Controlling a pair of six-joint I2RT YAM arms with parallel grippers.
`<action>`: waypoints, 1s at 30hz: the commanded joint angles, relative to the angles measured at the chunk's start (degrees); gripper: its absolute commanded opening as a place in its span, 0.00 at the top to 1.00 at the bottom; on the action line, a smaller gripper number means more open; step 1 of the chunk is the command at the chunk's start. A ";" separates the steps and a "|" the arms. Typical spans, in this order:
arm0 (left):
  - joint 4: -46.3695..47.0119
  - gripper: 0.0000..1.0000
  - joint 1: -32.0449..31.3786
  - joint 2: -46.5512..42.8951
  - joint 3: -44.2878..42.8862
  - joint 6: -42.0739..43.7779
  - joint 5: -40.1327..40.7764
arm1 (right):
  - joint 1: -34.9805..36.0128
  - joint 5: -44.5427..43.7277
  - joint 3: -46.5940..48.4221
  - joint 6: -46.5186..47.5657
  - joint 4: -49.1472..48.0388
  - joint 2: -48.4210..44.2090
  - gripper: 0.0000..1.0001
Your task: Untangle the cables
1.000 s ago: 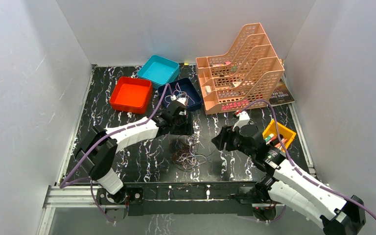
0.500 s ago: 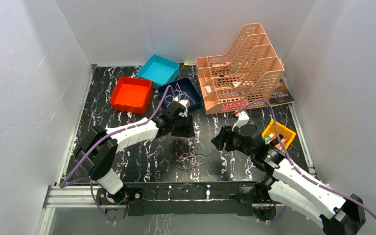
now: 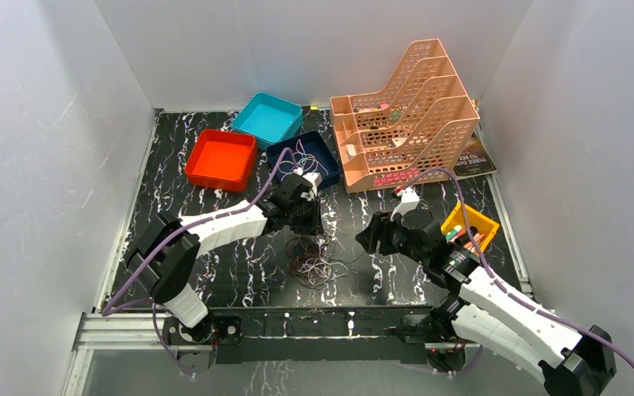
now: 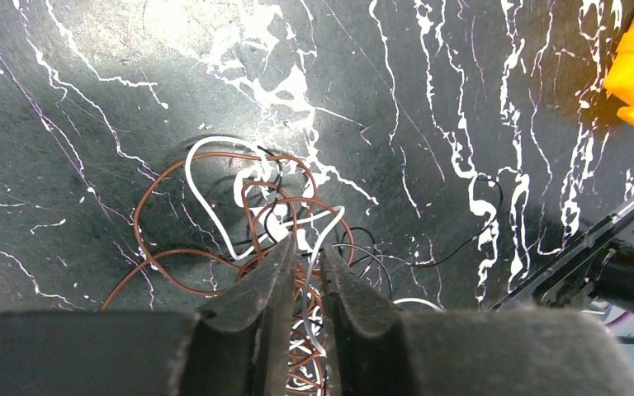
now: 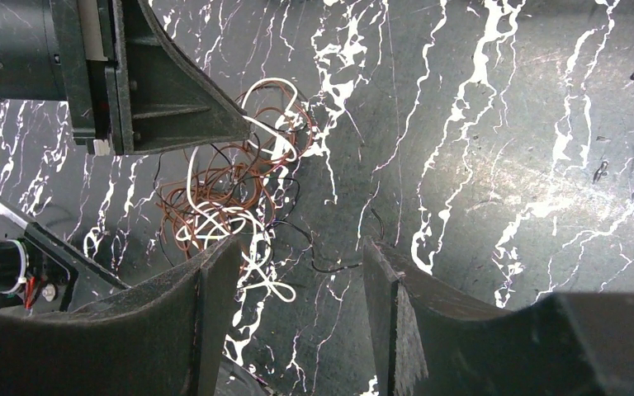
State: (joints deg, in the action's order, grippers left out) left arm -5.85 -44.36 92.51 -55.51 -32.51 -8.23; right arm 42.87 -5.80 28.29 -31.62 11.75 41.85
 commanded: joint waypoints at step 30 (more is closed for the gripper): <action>-2.01 1.00 0.33 -20.35 -6.35 9.49 -1.72 | 0.12 8.28 0.16 6.50 -33.77 6.66 0.22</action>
State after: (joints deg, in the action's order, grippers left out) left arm -6.15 -44.36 75.42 -58.26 -23.86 -8.75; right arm 42.87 0.27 25.69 -28.01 -12.21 45.19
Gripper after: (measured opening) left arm 0.012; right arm 0.778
